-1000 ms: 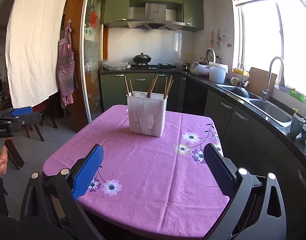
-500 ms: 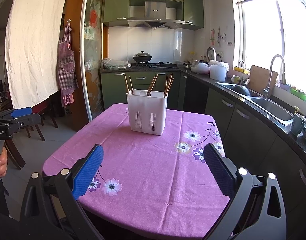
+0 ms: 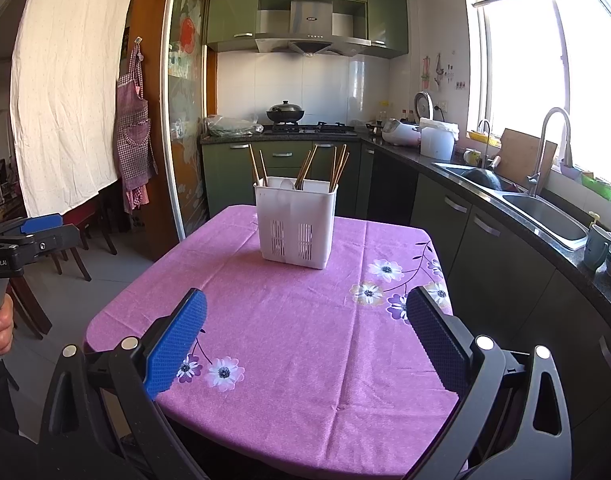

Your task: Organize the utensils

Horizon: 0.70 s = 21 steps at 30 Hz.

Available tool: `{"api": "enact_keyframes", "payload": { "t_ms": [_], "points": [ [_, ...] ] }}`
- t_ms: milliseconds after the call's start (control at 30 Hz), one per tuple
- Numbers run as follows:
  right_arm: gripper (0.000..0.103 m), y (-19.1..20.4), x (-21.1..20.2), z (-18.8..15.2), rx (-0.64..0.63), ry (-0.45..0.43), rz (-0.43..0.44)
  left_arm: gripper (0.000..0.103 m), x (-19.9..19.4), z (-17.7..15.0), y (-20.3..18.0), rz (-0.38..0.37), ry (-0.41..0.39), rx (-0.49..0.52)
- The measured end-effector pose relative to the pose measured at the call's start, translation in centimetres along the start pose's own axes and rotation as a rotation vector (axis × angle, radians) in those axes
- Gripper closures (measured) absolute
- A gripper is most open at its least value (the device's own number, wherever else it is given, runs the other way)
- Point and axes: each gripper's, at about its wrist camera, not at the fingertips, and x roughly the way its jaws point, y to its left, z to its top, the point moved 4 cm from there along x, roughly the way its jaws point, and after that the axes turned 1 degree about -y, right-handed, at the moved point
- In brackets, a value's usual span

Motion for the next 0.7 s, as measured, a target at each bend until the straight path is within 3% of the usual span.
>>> {"api": "enact_keyframes", "payload": {
  "t_ms": [700],
  "points": [
    [0.005, 0.3, 0.7, -0.4, 0.007, 0.014, 0.004, 0.007, 0.3, -0.3, -1.2, -0.006, 0.025, 0.047]
  ]
}}
